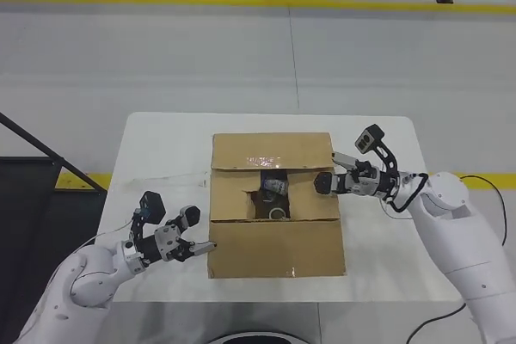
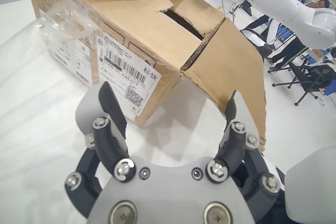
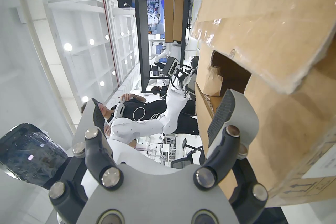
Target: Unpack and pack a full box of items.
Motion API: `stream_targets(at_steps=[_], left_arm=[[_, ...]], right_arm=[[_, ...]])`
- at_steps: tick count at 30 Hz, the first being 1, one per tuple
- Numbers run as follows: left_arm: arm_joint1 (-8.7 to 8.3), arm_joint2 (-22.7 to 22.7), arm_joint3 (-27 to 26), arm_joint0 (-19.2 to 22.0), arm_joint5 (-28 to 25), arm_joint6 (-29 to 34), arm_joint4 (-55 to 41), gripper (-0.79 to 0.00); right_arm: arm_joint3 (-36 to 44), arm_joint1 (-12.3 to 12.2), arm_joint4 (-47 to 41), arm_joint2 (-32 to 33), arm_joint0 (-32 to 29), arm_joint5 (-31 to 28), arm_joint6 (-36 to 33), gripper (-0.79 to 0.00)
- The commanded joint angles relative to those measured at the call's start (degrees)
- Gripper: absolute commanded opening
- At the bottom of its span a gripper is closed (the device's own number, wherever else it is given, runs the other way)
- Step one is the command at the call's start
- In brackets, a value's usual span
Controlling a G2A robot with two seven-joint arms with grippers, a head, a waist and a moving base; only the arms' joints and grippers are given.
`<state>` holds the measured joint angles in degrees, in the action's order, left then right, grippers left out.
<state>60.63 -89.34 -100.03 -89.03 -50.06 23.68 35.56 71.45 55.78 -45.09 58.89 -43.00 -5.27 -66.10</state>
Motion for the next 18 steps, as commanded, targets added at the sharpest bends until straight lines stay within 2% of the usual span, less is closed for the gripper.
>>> stream_targets(at_steps=[1,10,18], left_arm=[[-0.07,0.1,0.0,0.0,0.1,-0.1,-0.1,0.000],[-0.37,0.5,0.1,0.0,0.7,-0.9,-0.4,0.000],[-0.58,1.0,0.2,0.1,1.3,-1.6,-0.3,0.000]], right_arm=[[-1.3,0.4,0.1,-0.5,1.0,-0.1,0.0,0.000],[-6.4,2.1,-0.4,-2.3,4.6,0.9,0.7,0.000],[-8.8,2.9,0.5,-3.4,6.4,2.5,-3.2,0.000]])
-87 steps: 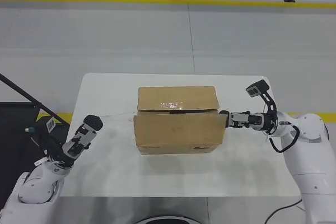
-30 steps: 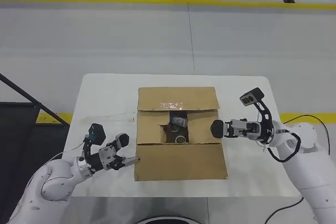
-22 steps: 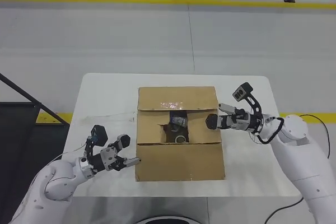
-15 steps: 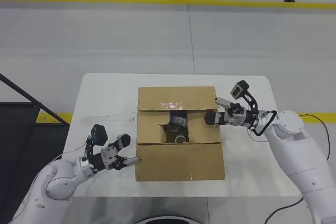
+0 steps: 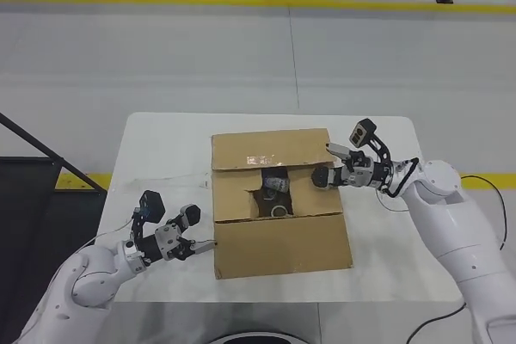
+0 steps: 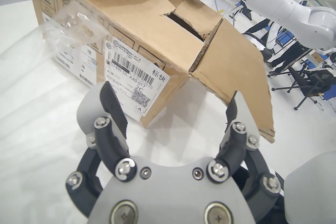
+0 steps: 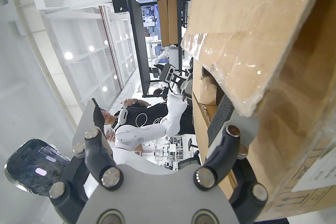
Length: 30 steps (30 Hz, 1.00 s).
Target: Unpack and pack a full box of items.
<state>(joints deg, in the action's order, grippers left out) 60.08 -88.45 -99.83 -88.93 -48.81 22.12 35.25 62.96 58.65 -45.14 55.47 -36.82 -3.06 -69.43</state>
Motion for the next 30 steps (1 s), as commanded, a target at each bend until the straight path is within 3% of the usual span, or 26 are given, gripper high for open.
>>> stream_targets(at_steps=[1,8,15,19,30], left_arm=[[-0.05,0.1,0.1,0.1,0.1,-0.1,0.1,0.000],[-0.27,0.4,0.2,0.2,0.2,-0.4,0.1,0.000],[-0.45,0.7,0.0,0.0,0.7,-0.9,0.3,0.000],[-0.52,0.9,-0.3,-0.2,1.0,-1.3,0.5,0.000],[-0.66,1.2,-0.8,-2.1,1.8,-3.6,1.4,0.000]], right_arm=[[-0.3,0.1,0.7,0.0,0.3,0.2,0.2,0.000],[-2.1,0.9,1.7,-0.2,1.2,-0.9,3.7,0.000],[-4.1,2.3,-1.3,0.9,2.3,-8.9,8.1,0.000],[-5.5,3.2,1.2,0.6,4.2,-13.3,14.0,0.000],[-18.6,8.3,6.7,-5.8,14.8,-16.1,22.7,0.000]])
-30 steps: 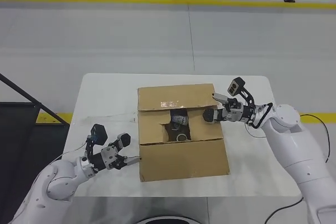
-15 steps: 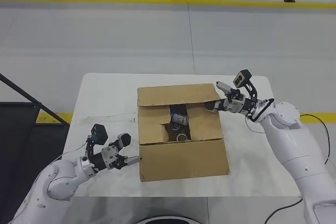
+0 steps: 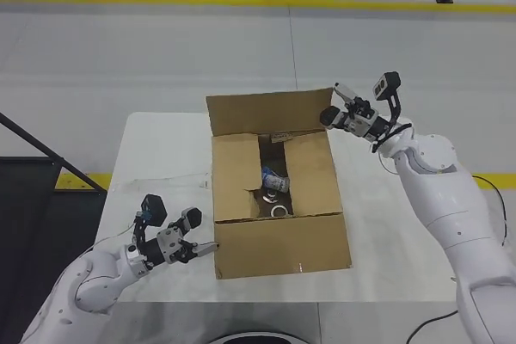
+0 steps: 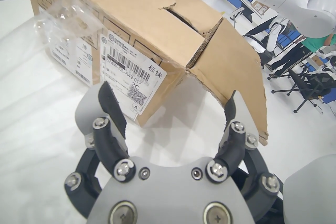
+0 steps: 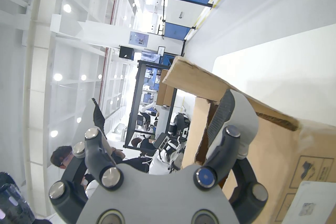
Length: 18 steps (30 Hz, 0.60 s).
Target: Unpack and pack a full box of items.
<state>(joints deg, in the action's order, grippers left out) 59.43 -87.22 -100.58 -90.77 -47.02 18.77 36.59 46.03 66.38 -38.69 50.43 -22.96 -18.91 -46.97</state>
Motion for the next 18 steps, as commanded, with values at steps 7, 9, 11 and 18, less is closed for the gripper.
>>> stream_targets(at_steps=[7,9,11,18], left_arm=[[-0.12,-0.2,-0.5,-1.7,0.4,-1.6,0.7,0.000],[-0.15,-0.2,-0.6,-1.9,0.5,-1.9,0.9,0.000],[-0.18,-0.1,-0.8,-2.2,0.6,-2.0,1.2,0.000],[-0.31,-0.1,-1.4,-2.8,0.7,-2.3,1.7,0.000]], right_arm=[[-11.0,4.5,4.4,-4.9,5.3,-6.9,5.5,0.000],[-13.1,5.5,7.6,-6.3,6.0,-9.0,8.3,0.000],[-14.8,6.4,10.9,-7.8,6.5,-9.5,10.7,0.000],[-19.7,8.9,13.5,-9.4,6.9,-11.1,12.2,0.000]])
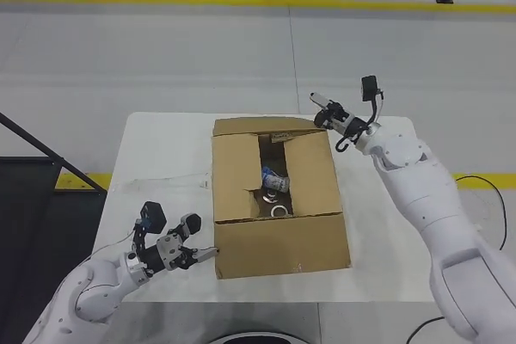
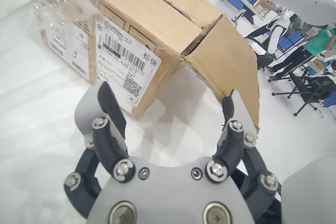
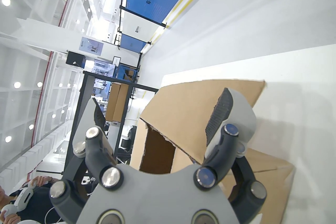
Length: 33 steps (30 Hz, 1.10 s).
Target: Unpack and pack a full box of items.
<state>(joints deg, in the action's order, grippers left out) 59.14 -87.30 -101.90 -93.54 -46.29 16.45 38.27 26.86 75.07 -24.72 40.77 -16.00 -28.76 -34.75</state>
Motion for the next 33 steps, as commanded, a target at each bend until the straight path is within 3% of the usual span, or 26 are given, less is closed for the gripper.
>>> stream_targets(at_steps=[1,7,12,23,29,33], left_arm=[[-0.04,0.0,-0.1,-0.1,0.0,0.0,0.1,0.000],[-0.17,0.0,-0.3,-0.2,-0.2,-0.2,-0.1,0.000],[-0.28,-0.6,-0.3,-0.2,-0.8,-1.3,-0.6,0.000],[-0.32,-5.7,3.3,-2.0,-5.3,-11.4,-11.0,0.000],[-0.63,-8.0,5.1,-1.6,-7.0,-10.8,-16.1,0.000],[-0.79,-8.5,5.4,-0.9,-7.1,-9.3,-17.7,0.000]], right_arm=[[-0.9,0.3,-1.1,0.6,-0.2,-2.9,-0.2,0.000],[-2.1,-0.3,-6.3,4.6,-1.5,-11.6,-4.5,0.000],[-1.5,-2.0,-7.5,7.5,-3.2,-13.5,-8.4,0.000],[2.8,-7.8,-15.3,17.1,-10.1,-4.7,-26.4,0.000],[9.4,-10.6,-14.3,20.5,-15.0,1.2,-33.8,0.000],[15.5,-12.2,-10.7,22.2,-18.7,4.5,-33.5,0.000]])
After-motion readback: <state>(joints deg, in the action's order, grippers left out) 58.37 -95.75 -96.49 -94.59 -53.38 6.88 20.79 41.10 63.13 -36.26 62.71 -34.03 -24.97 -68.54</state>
